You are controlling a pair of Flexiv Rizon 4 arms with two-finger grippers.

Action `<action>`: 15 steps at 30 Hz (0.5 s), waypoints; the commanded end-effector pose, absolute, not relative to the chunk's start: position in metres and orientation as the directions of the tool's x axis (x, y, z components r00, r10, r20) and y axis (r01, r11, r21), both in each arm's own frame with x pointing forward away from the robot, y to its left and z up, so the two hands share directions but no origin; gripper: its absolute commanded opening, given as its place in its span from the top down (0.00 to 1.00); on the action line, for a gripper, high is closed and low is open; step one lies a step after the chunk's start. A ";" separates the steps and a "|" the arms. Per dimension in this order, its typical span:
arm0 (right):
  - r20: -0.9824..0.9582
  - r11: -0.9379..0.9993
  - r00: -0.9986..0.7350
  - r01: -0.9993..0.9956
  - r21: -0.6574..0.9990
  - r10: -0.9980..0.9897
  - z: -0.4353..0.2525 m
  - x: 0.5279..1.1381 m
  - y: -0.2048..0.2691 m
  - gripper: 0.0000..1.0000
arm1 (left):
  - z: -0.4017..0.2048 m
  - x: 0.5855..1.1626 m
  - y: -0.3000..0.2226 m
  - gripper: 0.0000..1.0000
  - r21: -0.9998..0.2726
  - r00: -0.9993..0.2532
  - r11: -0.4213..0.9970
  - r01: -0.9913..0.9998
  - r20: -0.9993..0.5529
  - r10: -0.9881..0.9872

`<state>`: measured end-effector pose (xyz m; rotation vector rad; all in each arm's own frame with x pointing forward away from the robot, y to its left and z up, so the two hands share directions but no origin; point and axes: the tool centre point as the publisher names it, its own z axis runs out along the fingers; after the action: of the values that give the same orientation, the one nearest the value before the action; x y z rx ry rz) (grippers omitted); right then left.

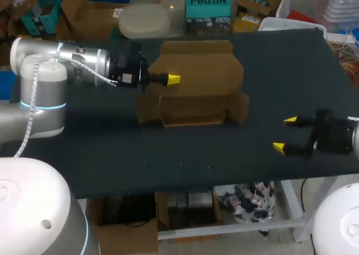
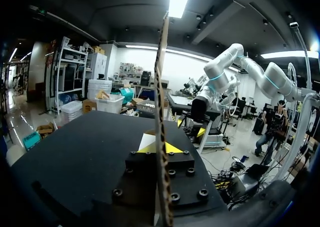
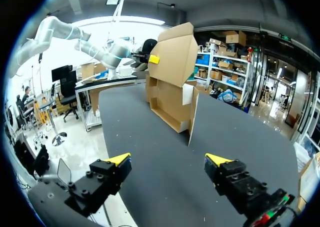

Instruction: Assemble the packaging by folding the flat box into shape, placing the metal phone stand inside, and closing the box properly

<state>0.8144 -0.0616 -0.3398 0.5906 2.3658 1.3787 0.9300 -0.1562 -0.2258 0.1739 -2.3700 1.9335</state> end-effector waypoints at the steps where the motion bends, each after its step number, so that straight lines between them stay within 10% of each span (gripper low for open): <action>1: -0.077 0.442 -0.858 0.183 0.878 0.508 -0.341 0.814 -0.062 0.00 | -0.230 0.930 -0.155 1.00 -0.970 -0.991 0.203 -0.136 0.133 -0.030; 15: -0.077 0.444 -0.857 0.186 0.877 0.510 -0.341 0.813 -0.060 0.00 | -0.234 0.928 -0.155 1.00 -0.973 -0.992 0.194 -0.124 0.122 -0.023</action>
<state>0.8130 -0.0597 -0.3416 0.5933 2.3711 1.3775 0.9271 -0.1559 -0.2292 0.1525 -2.3673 1.9420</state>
